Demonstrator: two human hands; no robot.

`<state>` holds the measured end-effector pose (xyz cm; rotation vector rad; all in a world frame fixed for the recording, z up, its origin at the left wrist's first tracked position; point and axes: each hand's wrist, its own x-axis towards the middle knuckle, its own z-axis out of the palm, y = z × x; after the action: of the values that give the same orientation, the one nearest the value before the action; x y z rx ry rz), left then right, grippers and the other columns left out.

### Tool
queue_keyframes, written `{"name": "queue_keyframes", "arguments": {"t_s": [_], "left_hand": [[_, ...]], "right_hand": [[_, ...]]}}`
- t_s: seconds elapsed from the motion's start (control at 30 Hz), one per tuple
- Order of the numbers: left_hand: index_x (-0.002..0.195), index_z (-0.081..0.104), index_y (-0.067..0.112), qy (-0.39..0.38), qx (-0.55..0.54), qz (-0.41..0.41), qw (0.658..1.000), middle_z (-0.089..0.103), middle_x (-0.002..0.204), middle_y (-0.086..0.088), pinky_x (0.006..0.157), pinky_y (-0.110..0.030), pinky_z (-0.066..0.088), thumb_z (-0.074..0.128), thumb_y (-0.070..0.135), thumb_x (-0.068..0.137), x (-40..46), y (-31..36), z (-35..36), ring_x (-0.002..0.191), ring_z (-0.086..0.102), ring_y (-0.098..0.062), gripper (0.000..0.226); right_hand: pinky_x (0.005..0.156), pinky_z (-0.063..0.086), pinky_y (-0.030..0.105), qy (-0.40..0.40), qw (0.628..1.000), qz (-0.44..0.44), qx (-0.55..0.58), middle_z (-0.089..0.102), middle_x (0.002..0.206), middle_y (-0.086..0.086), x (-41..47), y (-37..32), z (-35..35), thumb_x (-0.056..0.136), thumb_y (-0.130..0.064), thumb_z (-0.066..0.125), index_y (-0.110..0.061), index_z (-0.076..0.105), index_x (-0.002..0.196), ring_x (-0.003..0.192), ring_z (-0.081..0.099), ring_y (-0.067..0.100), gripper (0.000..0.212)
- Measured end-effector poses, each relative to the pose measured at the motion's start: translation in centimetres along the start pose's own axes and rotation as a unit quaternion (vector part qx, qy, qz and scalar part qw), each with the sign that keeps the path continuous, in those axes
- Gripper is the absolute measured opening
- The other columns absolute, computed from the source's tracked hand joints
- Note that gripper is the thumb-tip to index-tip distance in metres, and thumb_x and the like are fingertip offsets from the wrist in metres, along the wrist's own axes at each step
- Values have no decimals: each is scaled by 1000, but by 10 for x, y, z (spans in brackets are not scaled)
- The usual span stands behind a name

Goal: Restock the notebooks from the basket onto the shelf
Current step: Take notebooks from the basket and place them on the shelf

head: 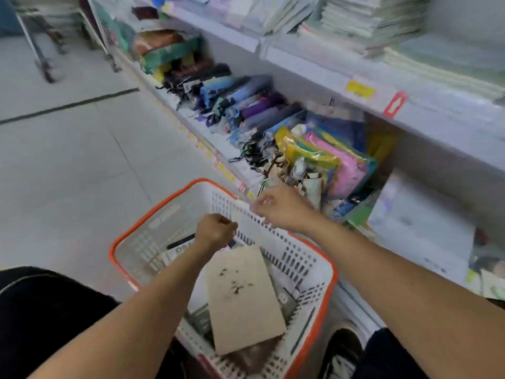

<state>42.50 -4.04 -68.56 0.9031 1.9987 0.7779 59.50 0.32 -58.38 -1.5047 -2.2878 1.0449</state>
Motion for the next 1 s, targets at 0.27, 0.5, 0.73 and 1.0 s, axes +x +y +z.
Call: {"name": "queue_keyframes", "arguments": {"t_s": [0.27, 0.5, 0.73, 1.0], "left_hand": [[98, 59, 6, -83, 73, -195, 975, 61, 103, -17, 76, -33, 48, 52, 14, 93, -28, -138, 28, 89, 56, -25, 12], [115, 59, -2, -102, 21, -225, 969, 62, 121, -14, 86, -34, 50, 64, 20, 90, -33, -148, 37, 109, 60, -30, 33], [128, 53, -3, -94, -133, -290, 943, 58, 130, -17, 91, -35, 49, 62, 10, 93, -36, -148, 30, 120, 57, -32, 38], [98, 56, 1, -95, -239, -296, 920, 65, 100, -13, 60, -39, 53, 41, -4, 97, -42, -142, 24, 78, 63, -24, 16]], "right_hand": [[93, 53, 38, -124, 919, 347, 142, 62, 127, 11, -49, 125, 174, 85, -26, 75, -3, 52, 135, 111, 61, 27, 60], [87, 56, 36, -70, 919, 380, 77, 62, 124, 15, -55, 138, 214, 86, -23, 70, -2, 54, 132, 108, 61, 29, 53], [61, 49, 25, -51, 951, 300, 57, 67, 117, 10, -43, 146, 187, 93, -9, 53, -10, 59, 129, 91, 60, 25, 37], [58, 58, 35, -113, 909, 328, 232, 62, 106, 4, -46, 141, 167, 101, -7, 45, -19, 52, 135, 90, 59, 22, 37]]}}
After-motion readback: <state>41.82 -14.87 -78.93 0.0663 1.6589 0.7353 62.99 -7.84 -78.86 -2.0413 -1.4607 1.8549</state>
